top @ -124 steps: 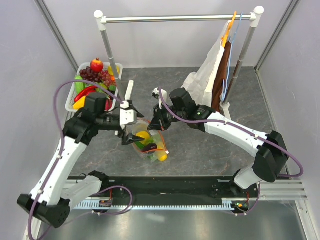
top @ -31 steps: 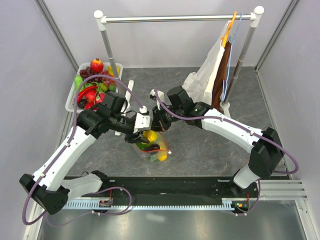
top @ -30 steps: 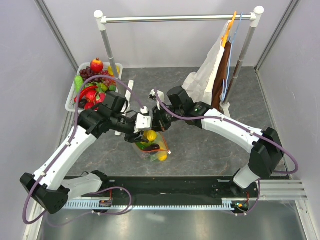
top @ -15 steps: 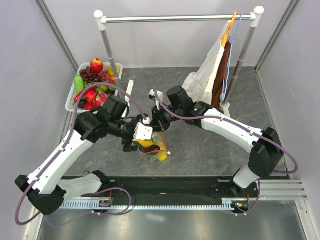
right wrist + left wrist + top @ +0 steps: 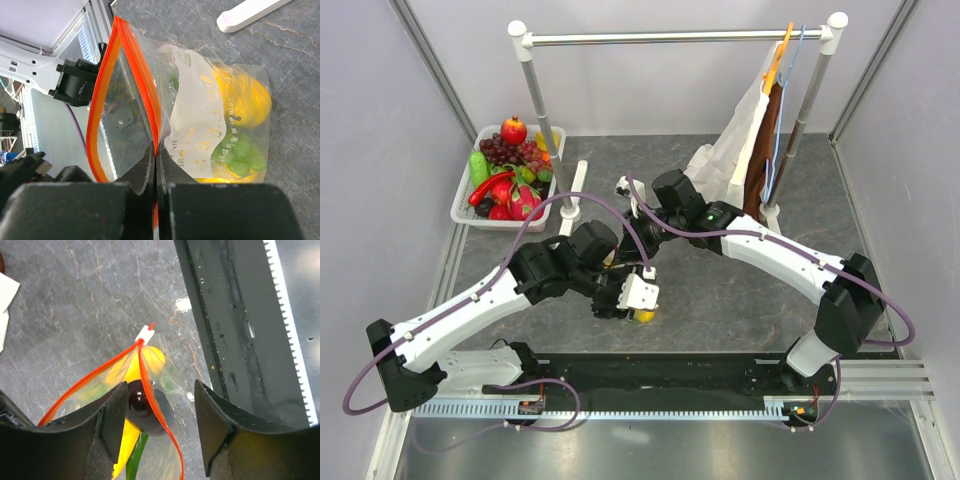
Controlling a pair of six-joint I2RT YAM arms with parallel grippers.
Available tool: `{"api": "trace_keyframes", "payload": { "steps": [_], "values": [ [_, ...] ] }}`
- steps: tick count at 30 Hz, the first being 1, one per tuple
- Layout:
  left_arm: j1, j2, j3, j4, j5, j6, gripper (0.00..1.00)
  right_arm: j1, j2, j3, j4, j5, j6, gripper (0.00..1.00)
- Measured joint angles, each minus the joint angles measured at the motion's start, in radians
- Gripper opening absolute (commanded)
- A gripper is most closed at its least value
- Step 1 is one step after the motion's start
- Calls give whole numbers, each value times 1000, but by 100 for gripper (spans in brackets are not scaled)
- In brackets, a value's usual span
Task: Place the food in the zip-top bag and seal the zipper
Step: Place the fake fruit in the zipper food storage bag, then zip the zipper food storage bag at the center of the board.
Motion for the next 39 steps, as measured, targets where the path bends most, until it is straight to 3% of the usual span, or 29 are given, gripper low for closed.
{"api": "trace_keyframes", "payload": {
  "steps": [7,10,13,14,16,17,19,20,22,30,36,39],
  "values": [
    [-14,11,-53,51,-66,-48,45,0,0,0,0,0,2,0],
    [-14,19,-58,64,-78,-68,28,0,0,0,0,0,2,2],
    [-16,18,-59,71,-78,-98,7,0,0,0,0,1,2,14],
    [-16,16,-59,77,-76,-112,2,0,0,0,0,3,-2,28],
    [-16,6,-61,97,-74,-138,2,0,0,0,1,10,-8,41],
    [-16,-2,-65,105,-74,-149,2,0,0,0,1,15,-10,59],
    [-16,-35,-80,129,-73,-181,2,0,-6,0,1,41,-34,74],
    [-15,-50,-89,141,-73,-195,2,0,-13,0,0,56,-49,87],
    [-11,-95,-116,173,-69,-231,2,-4,-44,0,0,90,-75,96],
    [55,-153,-197,298,-20,-397,2,-31,-287,-8,51,168,-146,98],
    [164,-154,-204,398,57,-552,2,-35,-513,-124,89,196,-143,98],
    [207,-155,-204,456,89,-622,2,-39,-617,-208,90,193,-157,93]
  ]
}}
